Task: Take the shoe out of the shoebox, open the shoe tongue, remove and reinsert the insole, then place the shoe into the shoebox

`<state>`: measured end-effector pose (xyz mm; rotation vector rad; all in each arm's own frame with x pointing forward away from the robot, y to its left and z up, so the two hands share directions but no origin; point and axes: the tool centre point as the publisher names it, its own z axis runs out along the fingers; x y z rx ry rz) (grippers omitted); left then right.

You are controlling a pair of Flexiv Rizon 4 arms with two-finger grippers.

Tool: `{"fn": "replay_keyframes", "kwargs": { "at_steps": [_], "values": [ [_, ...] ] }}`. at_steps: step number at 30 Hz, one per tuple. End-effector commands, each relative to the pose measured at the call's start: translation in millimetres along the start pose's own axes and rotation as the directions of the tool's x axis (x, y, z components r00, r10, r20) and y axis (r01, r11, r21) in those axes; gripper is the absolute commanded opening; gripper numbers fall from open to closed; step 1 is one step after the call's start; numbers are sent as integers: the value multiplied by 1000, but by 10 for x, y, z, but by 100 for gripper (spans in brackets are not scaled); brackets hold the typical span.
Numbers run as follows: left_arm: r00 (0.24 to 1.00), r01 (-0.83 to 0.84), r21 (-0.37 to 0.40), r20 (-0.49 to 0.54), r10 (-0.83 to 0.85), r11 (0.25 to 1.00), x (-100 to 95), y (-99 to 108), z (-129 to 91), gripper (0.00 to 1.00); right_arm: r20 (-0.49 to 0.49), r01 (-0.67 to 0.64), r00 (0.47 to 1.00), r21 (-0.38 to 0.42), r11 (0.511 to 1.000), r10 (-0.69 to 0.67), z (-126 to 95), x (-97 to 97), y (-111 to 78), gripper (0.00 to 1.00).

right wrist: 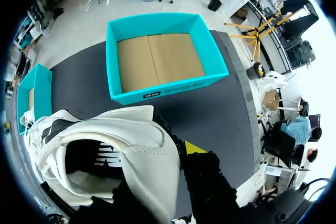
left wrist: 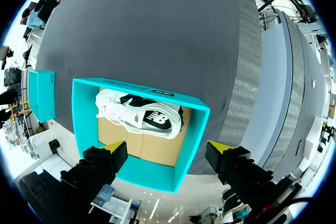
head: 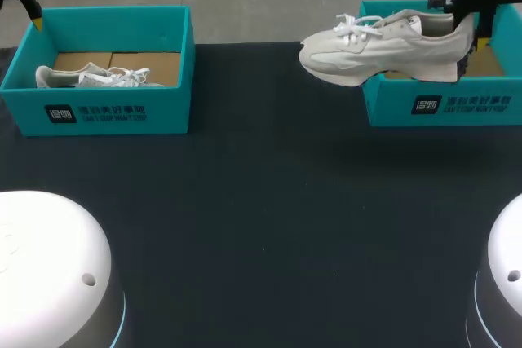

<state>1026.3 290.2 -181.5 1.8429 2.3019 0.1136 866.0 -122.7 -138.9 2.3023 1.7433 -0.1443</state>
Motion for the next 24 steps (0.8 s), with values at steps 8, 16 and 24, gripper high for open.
{"fn": "replay_keyframes", "kwargs": {
  "at_steps": [8, 16, 24],
  "values": [
    [1000, -1, 0, -3, 1, 1000, 0, -4, -7, 100, -25, 44, 999, -50, 998, -45, -113, 242, -689, 0],
    [1000, -1, 0, -3, 1, 1000, 0, -4, -7, 100, -14, 90, 996, -25, 996, -91, -105, 391, -987, 0],
    [1000, -1, 0, -3, 1, 1000, 0, -4, -7, 100, -82, 109, 990, -32, 994, -111, -134, 496, -1165, 0]
  ]
}}
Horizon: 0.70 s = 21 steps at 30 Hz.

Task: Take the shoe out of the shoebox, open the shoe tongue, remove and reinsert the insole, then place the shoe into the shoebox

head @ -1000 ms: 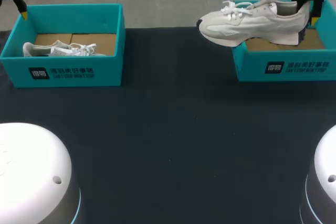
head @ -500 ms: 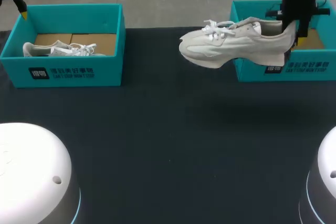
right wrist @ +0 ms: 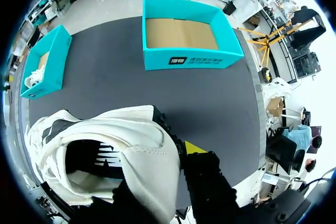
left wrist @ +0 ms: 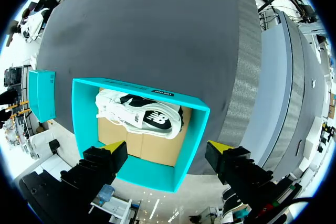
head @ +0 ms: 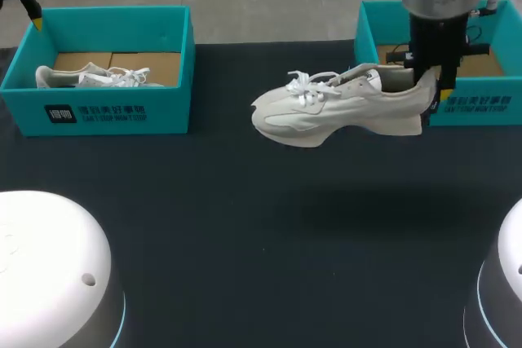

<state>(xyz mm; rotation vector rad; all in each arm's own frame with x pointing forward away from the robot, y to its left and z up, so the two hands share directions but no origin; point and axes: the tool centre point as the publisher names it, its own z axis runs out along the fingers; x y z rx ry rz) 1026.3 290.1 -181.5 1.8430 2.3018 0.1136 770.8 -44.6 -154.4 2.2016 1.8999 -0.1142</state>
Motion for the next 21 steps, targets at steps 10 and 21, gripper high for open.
{"fn": "replay_keyframes", "kwargs": {
  "at_steps": [10, 21],
  "values": [
    [1000, -1, 0, -3, 1, 1000, 0, -4, -7, 100, -46, -14, 999, -18, 1000, 13, -16, 3, -35, 0],
    [1000, -1, 0, -3, 1, 1000, 0, -4, -7, 100, -37, 2, 999, -15, 1000, -2, -18, 34, -43, 0]
  ]
}}
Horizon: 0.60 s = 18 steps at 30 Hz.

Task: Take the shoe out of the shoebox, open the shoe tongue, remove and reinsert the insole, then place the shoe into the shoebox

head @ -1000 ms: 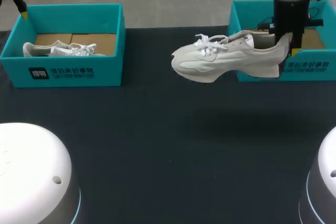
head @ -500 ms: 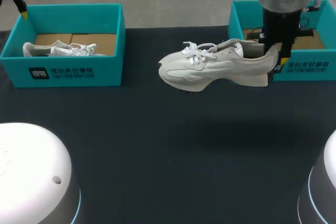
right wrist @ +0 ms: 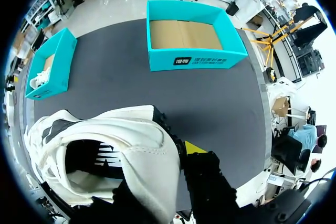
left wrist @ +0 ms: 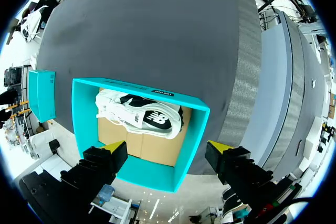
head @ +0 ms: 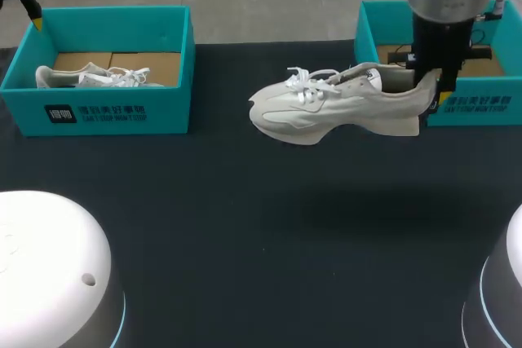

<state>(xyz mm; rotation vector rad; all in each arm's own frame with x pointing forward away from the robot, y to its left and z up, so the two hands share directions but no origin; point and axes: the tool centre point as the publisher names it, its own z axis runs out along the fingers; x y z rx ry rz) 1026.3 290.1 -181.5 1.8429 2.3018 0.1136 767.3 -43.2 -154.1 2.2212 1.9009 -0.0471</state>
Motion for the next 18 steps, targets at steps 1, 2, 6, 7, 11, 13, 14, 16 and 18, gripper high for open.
{"fn": "replay_keyframes", "kwargs": {
  "at_steps": [1, 2, 6, 7, 11, 13, 14, 16, 18],
  "values": [
    [1000, -1, 0, -3, 1, 1000, 0, -4, -7, 100, 14, 28, 1000, 6, 1000, -28, -1, 59, -35, 0],
    [1000, -1, 0, -3, 1, 1000, 0, -4, -7, 100, 20, 33, 999, 5, 999, -33, 13, 85, -69, 0],
    [1000, -1, 0, -3, 1, 1000, 0, -4, -7, 100, 3, 30, 1000, 18, 999, -31, 60, 177, -228, 0],
    [1000, -1, 0, -3, 1, 1000, 0, -4, -7, 100, 3, 33, 999, 20, 999, -33, 67, 208, -271, 0],
    [1000, -1, 0, -3, 1, 1000, 0, -4, -7, 100, 18, 37, 999, 27, 999, -37, 75, 330, -436, 0],
    [1000, -1, 0, -3, 1, 1000, 0, -4, -7, 100, 17, 47, 999, 22, 999, -47, 70, 389, -520, 0],
    [1000, -1, 0, -3, 1, 1000, 0, -4, -7, 100, 12, 55, 998, 20, 998, -56, 66, 416, -564, 0],
    [1000, -1, 0, -3, 1, 1000, 0, -4, -7, 100, 14, 69, 997, 18, 997, -69, 58, 465, -649, 0],
    [1000, -1, 0, -3, 1, 1000, 0, -4, -7, 100, 14, 84, 996, 21, 996, -84, 60, 513, -719, 0]
  ]
}}
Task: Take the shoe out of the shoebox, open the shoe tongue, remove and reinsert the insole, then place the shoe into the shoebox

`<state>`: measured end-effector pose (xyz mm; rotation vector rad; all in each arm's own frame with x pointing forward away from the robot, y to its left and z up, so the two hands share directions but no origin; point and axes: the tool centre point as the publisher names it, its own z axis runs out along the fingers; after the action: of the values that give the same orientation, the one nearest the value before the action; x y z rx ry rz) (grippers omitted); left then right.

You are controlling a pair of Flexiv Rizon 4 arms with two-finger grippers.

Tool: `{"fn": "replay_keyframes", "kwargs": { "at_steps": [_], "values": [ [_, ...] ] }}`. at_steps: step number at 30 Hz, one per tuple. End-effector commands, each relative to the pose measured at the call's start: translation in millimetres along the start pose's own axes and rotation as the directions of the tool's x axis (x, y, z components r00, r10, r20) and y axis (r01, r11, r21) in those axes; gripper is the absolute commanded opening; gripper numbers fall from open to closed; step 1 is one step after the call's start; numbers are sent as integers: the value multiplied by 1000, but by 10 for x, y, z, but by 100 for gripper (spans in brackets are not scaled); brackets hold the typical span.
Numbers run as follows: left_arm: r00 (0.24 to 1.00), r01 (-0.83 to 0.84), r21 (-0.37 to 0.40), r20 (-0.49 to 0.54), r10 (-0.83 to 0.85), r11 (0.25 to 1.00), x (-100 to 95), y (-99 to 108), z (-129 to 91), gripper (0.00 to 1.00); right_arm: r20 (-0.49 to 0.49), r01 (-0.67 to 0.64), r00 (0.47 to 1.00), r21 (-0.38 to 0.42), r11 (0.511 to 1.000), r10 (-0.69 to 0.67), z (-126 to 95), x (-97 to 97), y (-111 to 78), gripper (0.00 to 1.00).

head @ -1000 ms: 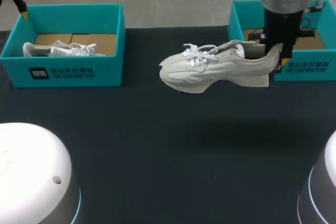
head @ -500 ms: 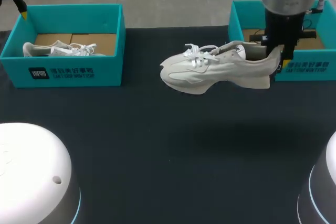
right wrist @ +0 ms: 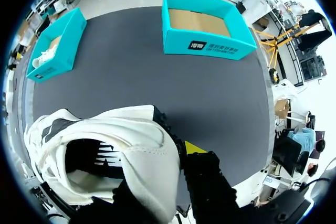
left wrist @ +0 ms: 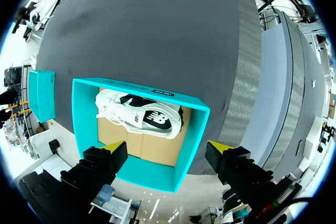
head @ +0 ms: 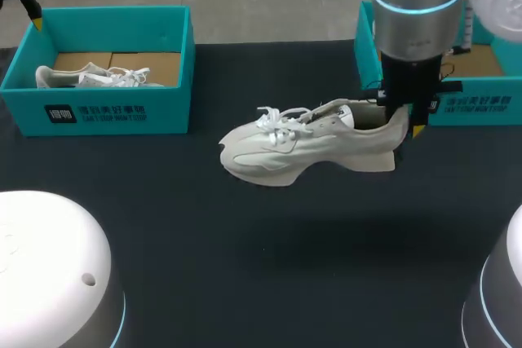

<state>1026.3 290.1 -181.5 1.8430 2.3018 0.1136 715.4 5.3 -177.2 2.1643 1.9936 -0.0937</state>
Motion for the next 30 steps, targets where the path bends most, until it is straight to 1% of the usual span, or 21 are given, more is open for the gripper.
{"fn": "replay_keyframes", "kwargs": {
  "at_steps": [1, 4, 8, 12, 16, 18, 23, 29, 30],
  "values": [
    [1000, -1, 0, -3, 1, 1000, 0, -4, -6, 100, 6, 11, 1000, -8, 1000, -10, -10, 132, -146, 0],
    [1000, -1, 0, -3, 1, 1000, 0, -4, -6, 100, -2, 15, 1000, -3, 1000, -15, 17, 201, -211, 0],
    [1000, -1, 0, -3, 1, 1000, 0, -4, -6, 100, -13, 12, 1000, 1, 1000, -12, 59, 280, -221, 0],
    [1000, -1, 0, -3, 1, 1000, 0, -4, -6, 100, 6, 0, 1000, -21, 1000, 0, 127, 353, -219, 0],
    [1000, -1, 0, -3, 1, 1000, 0, -4, -6, 100, -3, 3, 1000, -42, 999, -4, 284, 400, -224, 0],
    [1000, -1, 0, -3, 1, 1000, 0, -4, -6, 100, -30, 13, 999, -63, 998, -15, 372, 419, -234, 0],
    [1000, -1, 0, -3, 1, 1000, 0, -4, -6, 100, -45, 26, 999, -54, 998, -29, 607, 511, -263, 0],
    [1000, -1, 0, -3, 1, 1000, 0, -4, -6, 100, -18, 44, 999, -38, 998, -45, 838, 649, -288, 0],
    [1000, -1, 0, -3, 1, 1000, 0, -4, -6, 100, -27, 42, 999, -32, 999, -43, 868, 659, -286, 0]
  ]
}}
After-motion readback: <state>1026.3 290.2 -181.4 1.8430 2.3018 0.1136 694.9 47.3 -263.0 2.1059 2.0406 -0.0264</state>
